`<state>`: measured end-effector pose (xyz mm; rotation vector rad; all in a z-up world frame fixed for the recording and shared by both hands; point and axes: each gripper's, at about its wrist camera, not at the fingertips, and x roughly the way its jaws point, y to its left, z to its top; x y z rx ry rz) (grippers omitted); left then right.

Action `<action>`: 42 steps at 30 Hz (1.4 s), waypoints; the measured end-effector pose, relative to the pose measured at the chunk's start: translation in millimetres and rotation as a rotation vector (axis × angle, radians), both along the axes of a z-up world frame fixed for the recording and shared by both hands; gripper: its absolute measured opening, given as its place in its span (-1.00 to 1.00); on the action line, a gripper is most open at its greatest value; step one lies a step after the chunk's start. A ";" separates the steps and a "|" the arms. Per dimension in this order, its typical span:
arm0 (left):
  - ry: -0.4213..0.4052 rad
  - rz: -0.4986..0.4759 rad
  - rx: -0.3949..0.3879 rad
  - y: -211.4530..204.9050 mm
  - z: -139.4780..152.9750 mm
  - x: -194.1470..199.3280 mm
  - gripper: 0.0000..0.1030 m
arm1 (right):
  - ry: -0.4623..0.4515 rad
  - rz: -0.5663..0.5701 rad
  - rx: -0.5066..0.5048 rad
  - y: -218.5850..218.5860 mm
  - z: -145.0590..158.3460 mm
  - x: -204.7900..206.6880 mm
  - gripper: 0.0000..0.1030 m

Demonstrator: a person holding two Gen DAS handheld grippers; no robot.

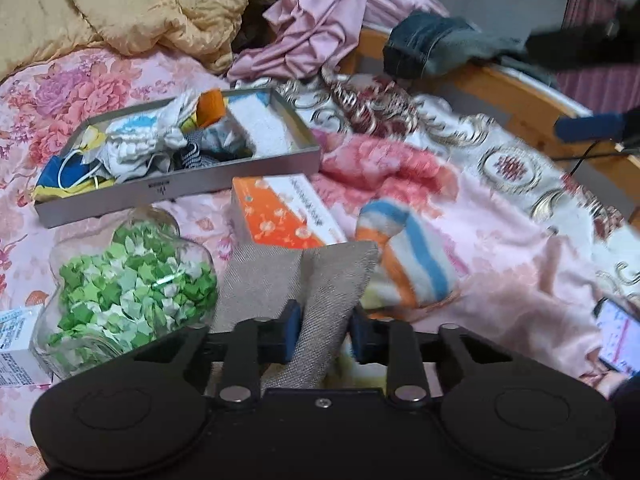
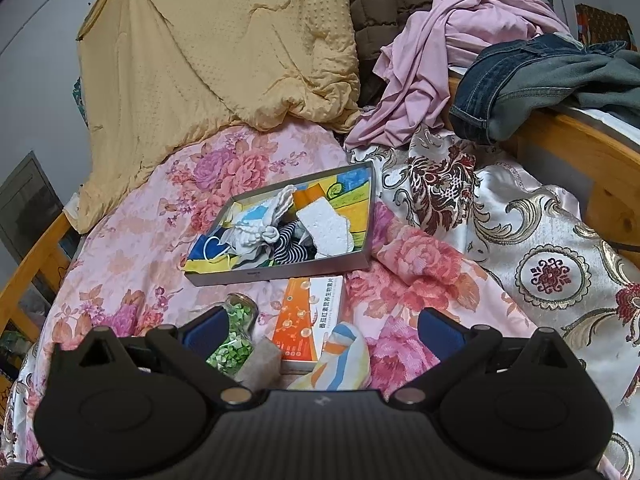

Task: Organize soft objects
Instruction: 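Grasp the beige cloth with the left gripper and lift it, then grasp the blue-and-orange striped sock with the right gripper while the left holds the cloth, then carry the beige cloth and striped sock with both grippers over the tray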

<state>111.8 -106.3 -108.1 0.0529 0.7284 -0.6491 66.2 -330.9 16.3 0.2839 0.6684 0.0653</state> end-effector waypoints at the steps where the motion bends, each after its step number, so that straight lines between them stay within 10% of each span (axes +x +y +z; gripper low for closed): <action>1: 0.000 0.003 -0.010 3.1 3.3 -1.5 -0.64 | 0.006 0.000 -0.002 0.0 -1.8 0.9 0.99; 18: -0.097 0.270 -0.206 104.7 81.8 -39.5 -0.81 | 0.215 0.068 -0.136 32.8 -97.7 68.4 0.95; 21: -0.087 0.281 -0.202 107.2 80.7 -36.9 -0.81 | 0.265 0.093 -0.122 36.0 -110.3 76.0 0.54; 23: -0.087 0.277 -0.198 106.8 78.4 -37.4 -0.81 | 0.294 0.105 -0.112 36.1 -115.7 75.8 -0.53; 25: -0.086 0.274 -0.198 105.9 76.5 -37.7 -0.81 | 0.305 0.108 -0.098 33.3 -116.9 70.9 -0.76; 42: -0.175 0.274 -0.242 95.5 109.6 -29.1 -0.81 | -0.104 0.125 -0.032 30.1 30.5 12.5 -0.83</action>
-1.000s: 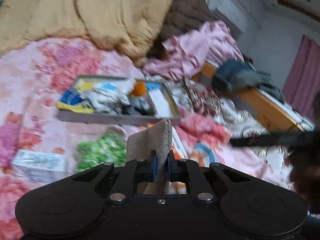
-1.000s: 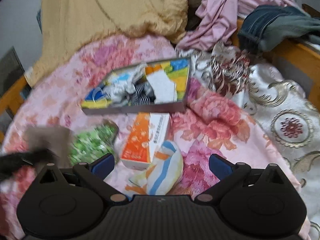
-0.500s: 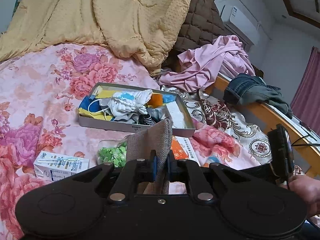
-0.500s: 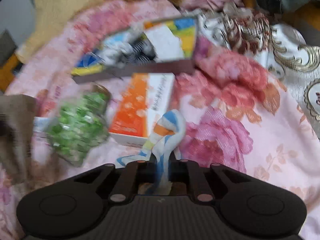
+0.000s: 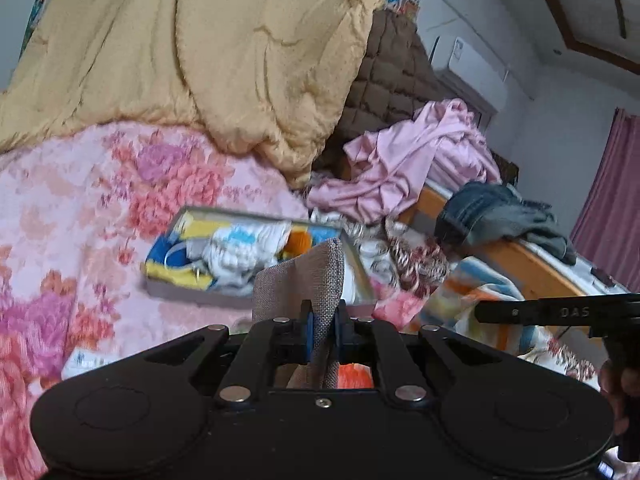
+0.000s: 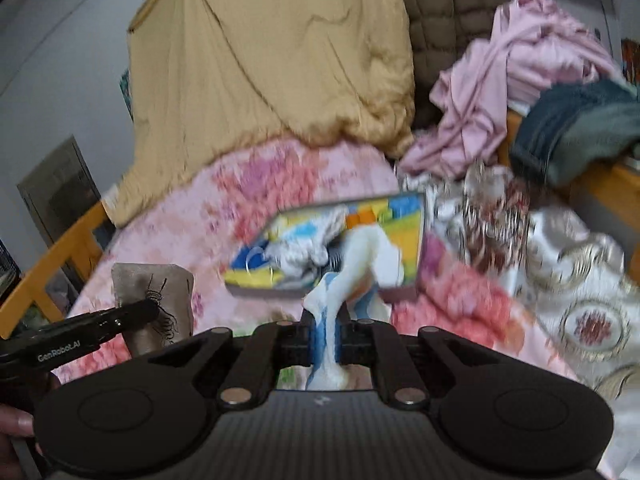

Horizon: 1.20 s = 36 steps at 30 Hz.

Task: Organize soft objects
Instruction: 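Carry the beige cloth and striped sock with both grippers over the tray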

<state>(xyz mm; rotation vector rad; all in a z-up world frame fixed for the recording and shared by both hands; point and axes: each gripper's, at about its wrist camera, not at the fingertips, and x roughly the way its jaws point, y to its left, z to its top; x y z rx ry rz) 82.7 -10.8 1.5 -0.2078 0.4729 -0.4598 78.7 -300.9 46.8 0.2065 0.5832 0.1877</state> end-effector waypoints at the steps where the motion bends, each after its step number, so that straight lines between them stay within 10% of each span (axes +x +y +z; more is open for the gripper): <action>1: -0.018 0.002 -0.002 -1.0 6.2 1.4 -0.81 | -0.021 -0.002 -0.005 0.3 6.9 0.0 -0.83; 25: -0.272 0.104 0.041 -18.0 130.1 69.9 -0.81 | -0.341 0.016 -0.031 20.3 112.6 39.8 -0.82; 36: -0.272 0.098 0.055 -27.3 129.1 115.0 -0.81 | -0.354 0.033 -0.044 30.1 113.3 79.4 -0.82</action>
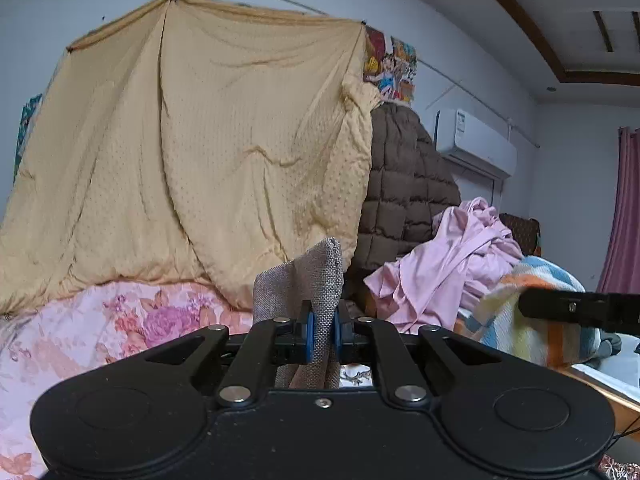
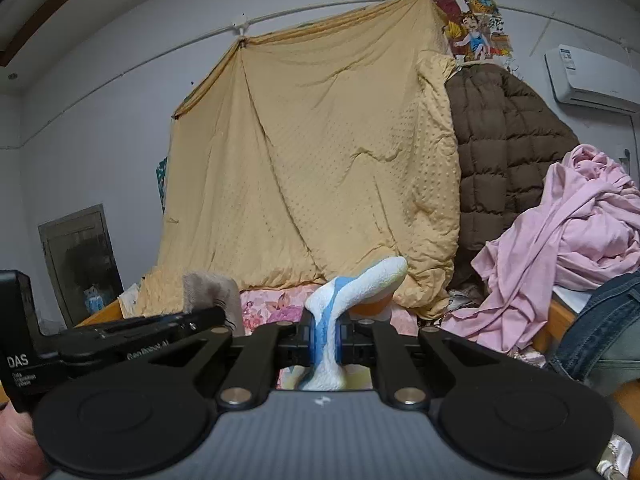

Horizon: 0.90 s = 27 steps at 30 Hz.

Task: Organize soft objects
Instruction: 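Carry the beige cloth and striped sock with both grippers over the tray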

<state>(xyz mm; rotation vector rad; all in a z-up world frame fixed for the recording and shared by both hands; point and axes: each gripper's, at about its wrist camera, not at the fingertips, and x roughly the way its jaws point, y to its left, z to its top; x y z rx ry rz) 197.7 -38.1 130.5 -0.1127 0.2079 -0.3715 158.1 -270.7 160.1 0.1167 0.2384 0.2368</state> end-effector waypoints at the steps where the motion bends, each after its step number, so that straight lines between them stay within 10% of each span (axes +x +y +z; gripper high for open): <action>1: 0.008 -0.002 -0.001 -0.2 -3.1 3.7 -0.81 | 0.005 0.001 0.000 0.9 -1.9 4.4 -0.82; 27: 0.200 0.050 -0.005 14.8 -98.0 145.0 -0.81 | 0.115 0.010 -0.007 17.9 -63.3 140.9 -0.82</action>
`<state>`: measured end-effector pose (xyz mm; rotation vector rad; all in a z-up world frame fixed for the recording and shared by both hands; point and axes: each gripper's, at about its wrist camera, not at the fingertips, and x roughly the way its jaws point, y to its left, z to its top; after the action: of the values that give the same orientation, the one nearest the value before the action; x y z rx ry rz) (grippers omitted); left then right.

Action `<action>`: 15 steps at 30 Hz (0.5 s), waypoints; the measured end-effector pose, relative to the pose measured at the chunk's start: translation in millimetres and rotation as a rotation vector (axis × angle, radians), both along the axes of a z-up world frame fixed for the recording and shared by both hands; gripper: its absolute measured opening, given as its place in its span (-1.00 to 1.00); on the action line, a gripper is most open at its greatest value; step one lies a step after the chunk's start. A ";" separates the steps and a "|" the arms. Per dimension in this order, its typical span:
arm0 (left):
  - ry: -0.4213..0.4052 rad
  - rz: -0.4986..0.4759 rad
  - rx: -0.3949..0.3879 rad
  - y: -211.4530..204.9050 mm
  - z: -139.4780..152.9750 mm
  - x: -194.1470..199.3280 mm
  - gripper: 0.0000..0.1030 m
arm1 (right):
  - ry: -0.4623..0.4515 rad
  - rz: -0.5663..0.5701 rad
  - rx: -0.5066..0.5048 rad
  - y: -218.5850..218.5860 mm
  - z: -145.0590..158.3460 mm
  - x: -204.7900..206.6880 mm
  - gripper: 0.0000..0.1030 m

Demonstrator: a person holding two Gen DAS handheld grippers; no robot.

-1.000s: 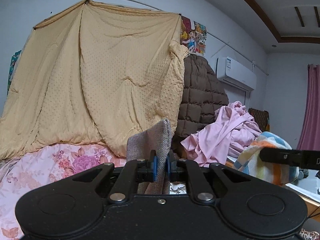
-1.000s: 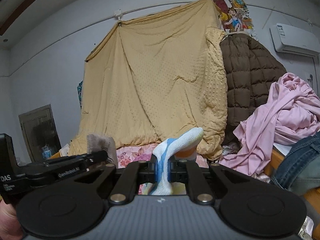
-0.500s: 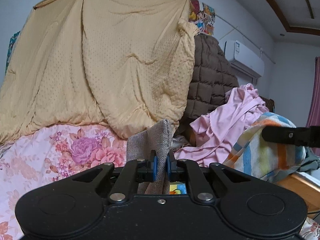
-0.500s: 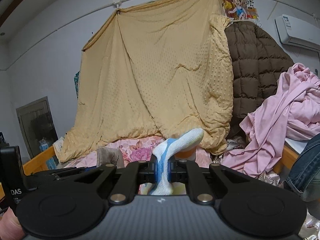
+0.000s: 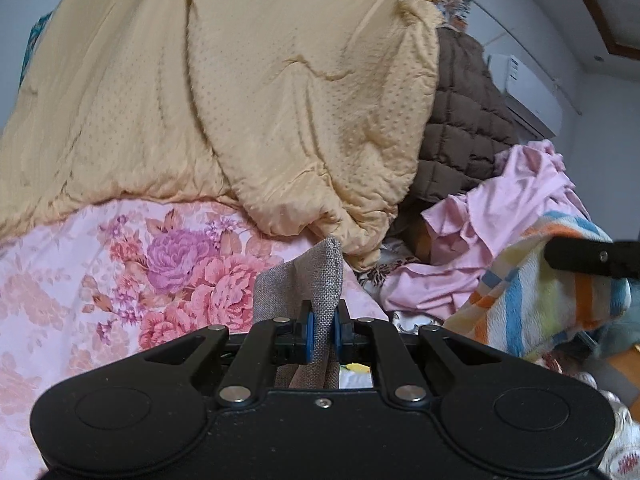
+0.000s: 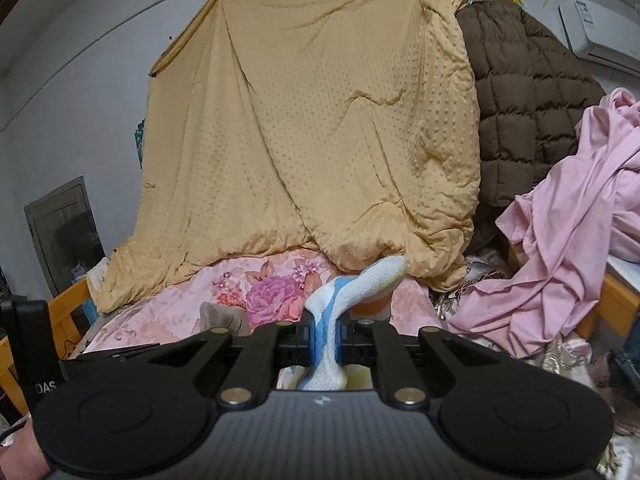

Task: Organize soft objects
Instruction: 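Carry the beige cloth and striped sock with both grippers over the tray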

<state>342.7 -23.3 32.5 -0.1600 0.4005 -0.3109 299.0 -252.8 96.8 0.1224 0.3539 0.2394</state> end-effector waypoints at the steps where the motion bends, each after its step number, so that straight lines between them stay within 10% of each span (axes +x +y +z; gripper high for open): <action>1: 0.001 0.001 -0.013 0.4 -1.3 7.6 -0.81 | -0.001 -0.003 0.000 0.6 -1.7 6.8 -0.82; 11: -0.102 0.017 -0.049 -12.5 16.1 96.3 -0.80 | -0.016 -0.072 0.049 -7.7 -15.1 88.8 -0.82; 15: 0.023 0.013 -0.036 -21.6 -25.5 125.6 -0.80 | 0.116 -0.100 -0.014 -14.0 -69.4 111.1 -0.81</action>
<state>468.3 -44.9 7.0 -0.2016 0.4168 -0.3041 410.1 -266.7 27.5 0.1397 0.4634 0.1310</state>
